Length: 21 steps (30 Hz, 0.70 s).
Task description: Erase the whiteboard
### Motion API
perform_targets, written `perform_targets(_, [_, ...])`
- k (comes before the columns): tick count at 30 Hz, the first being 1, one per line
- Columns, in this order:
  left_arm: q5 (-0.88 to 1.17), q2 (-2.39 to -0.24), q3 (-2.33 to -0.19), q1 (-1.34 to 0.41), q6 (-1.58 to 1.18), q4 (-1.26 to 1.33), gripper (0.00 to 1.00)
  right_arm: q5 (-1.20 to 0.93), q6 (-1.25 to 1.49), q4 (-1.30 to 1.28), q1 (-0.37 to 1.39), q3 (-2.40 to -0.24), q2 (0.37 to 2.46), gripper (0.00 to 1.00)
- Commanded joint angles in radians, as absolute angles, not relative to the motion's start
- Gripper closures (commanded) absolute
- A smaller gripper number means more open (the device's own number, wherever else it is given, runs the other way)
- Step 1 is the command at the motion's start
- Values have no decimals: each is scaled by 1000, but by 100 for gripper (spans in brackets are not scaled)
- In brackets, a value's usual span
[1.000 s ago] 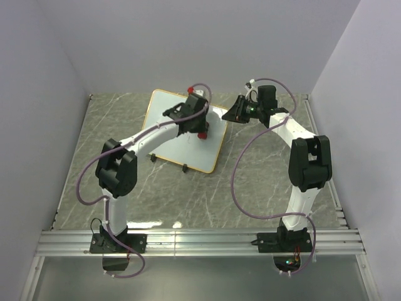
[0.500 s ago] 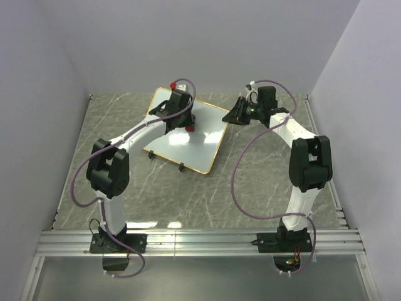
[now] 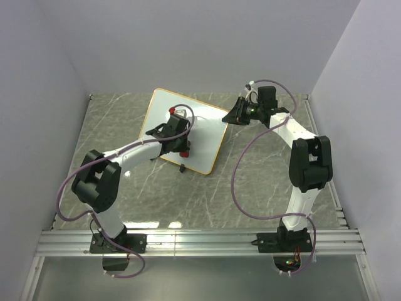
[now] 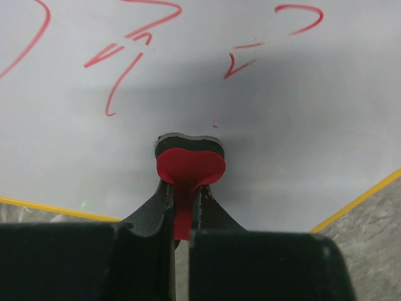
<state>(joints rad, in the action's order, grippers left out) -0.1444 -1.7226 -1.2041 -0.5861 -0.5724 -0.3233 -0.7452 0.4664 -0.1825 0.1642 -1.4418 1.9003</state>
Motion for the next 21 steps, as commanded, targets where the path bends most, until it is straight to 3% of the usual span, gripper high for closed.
perform_targets(1, [-107, -1769, -1202, -620, -580, -370, 100, -692, 456, -216, 181, -1460, 1873, 100])
perform_targets(21, [-118, -2023, -1819, -500, -512, -545, 100, -695, 434, -224, 183, -1417, 1839, 100])
